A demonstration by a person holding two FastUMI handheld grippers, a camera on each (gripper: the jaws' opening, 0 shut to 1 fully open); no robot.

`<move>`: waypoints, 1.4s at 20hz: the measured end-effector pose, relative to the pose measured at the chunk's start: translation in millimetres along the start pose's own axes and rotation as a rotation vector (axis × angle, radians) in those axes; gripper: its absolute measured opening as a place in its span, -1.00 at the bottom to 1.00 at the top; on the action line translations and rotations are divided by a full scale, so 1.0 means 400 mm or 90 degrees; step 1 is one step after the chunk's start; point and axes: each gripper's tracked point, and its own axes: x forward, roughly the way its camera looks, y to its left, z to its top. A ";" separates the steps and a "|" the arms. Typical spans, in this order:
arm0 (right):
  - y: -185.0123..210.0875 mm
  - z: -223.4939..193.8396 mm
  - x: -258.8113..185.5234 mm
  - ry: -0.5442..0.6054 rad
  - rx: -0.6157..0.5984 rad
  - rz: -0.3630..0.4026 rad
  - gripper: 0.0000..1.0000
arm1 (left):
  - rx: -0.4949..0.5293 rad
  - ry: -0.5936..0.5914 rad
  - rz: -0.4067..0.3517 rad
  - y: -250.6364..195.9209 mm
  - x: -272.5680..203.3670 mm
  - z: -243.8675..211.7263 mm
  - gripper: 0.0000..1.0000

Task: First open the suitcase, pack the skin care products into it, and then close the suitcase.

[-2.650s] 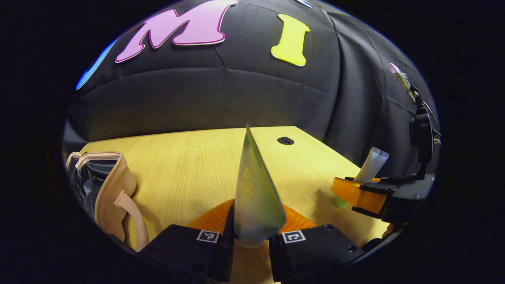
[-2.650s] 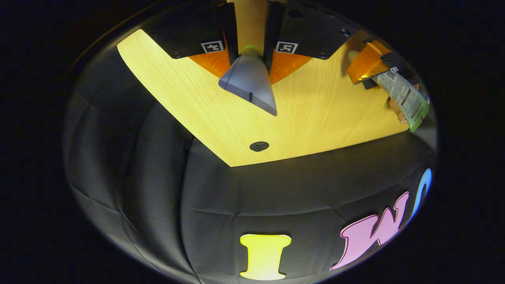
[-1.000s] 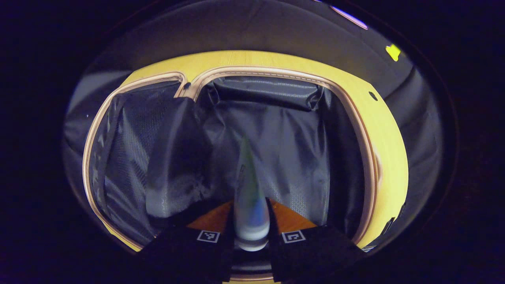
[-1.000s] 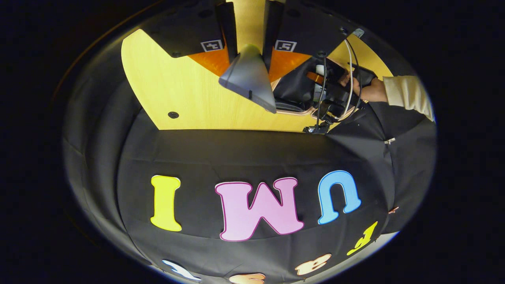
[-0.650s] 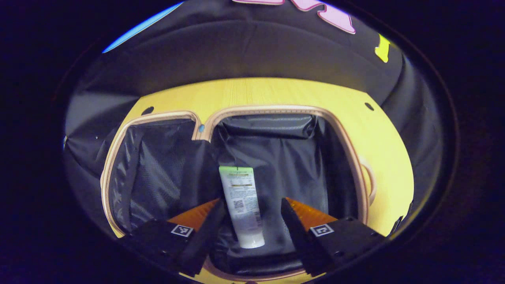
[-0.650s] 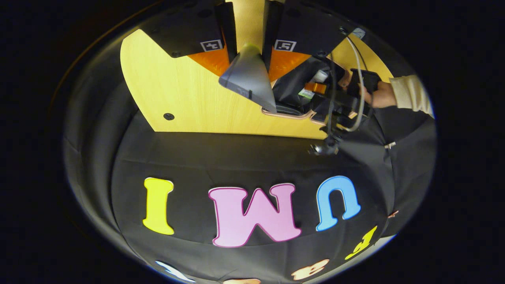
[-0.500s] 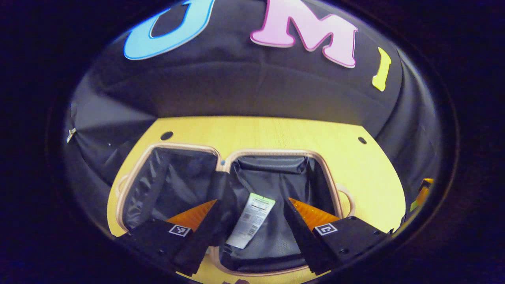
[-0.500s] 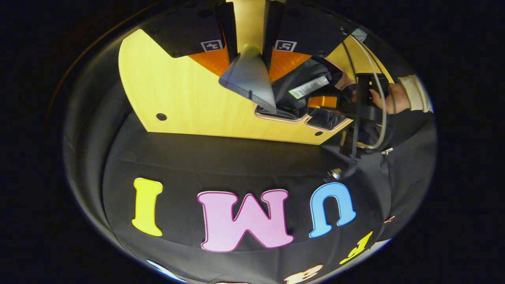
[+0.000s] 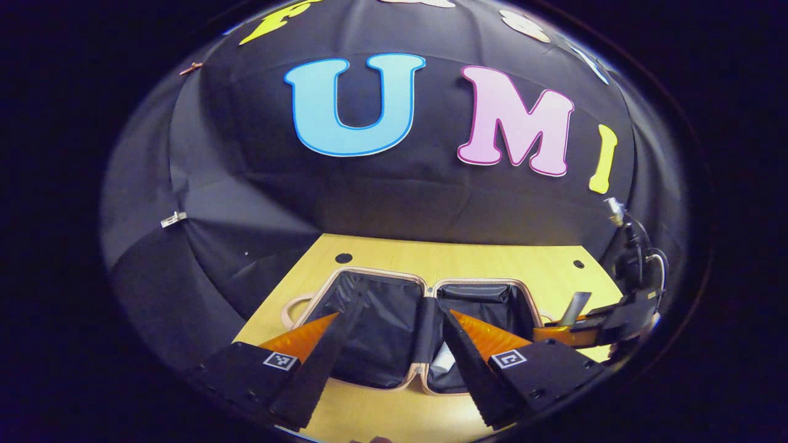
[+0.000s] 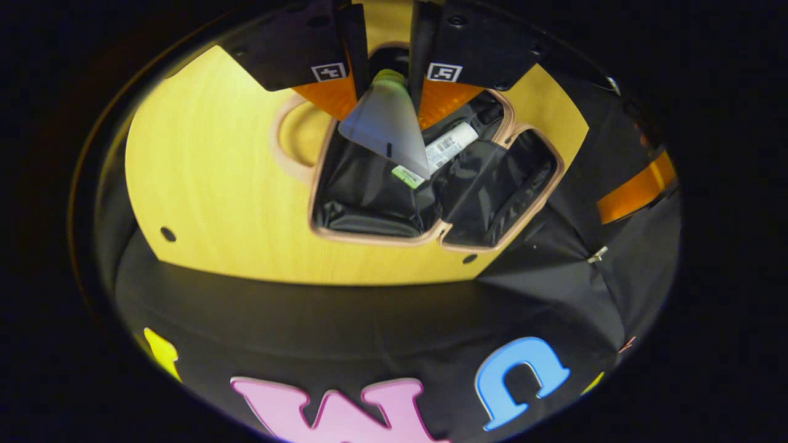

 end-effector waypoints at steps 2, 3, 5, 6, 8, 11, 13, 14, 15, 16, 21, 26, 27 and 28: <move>-0.015 -0.037 0.064 0.052 -0.019 -0.039 -0.36 | -0.029 0.011 0.017 0.033 -0.022 -0.040 0.96; -0.009 -0.056 0.094 0.076 -0.012 -0.043 -0.36 | -0.046 0.019 0.022 0.045 -0.033 -0.062 0.96; 0.010 -0.085 0.130 0.129 0.043 -0.042 -0.35 | -0.069 0.032 0.028 0.068 -0.048 -0.087 0.96; 0.016 -0.092 0.147 0.148 0.073 -0.044 -0.35 | -0.074 0.034 0.036 0.086 -0.056 -0.096 0.94; 0.006 -0.098 0.176 0.162 0.089 -0.060 -0.35 | -0.077 0.040 0.055 0.123 -0.070 -0.111 0.93; -0.005 -0.099 0.174 0.161 0.078 -0.075 -0.50 | -0.087 0.045 0.075 0.155 -0.072 -0.121 0.94; 0.005 -0.067 0.151 0.120 0.056 -0.067 0.01 | -0.088 0.046 0.090 0.187 -0.071 -0.128 0.94; 0.016 -0.043 0.135 0.093 0.040 -0.057 0.27 | -0.085 0.046 0.098 0.203 -0.067 -0.129 0.94; 0.023 -0.027 0.102 0.070 0.025 -0.051 0.52 | -0.082 0.047 0.107 0.222 -0.057 -0.133 0.94; 0.030 -0.010 0.072 0.048 0.015 -0.042 0.63 | -0.080 0.048 0.115 0.243 -0.047 -0.133 0.94; -0.003 0.064 -0.091 -0.063 -0.023 -0.033 0.96 | -0.069 0.040 0.140 0.390 0.051 -0.111 0.94; -0.112 0.093 -0.270 -0.137 -0.019 -0.078 0.94 | -0.108 0.064 0.129 0.537 0.223 -0.112 0.93; -0.138 0.095 -0.307 -0.153 -0.012 -0.093 0.94 | -0.127 0.070 0.112 0.554 0.267 -0.118 0.93; -0.163 0.095 -0.343 -0.168 -0.002 -0.111 0.95 | -0.141 0.084 0.084 0.559 0.306 -0.131 0.93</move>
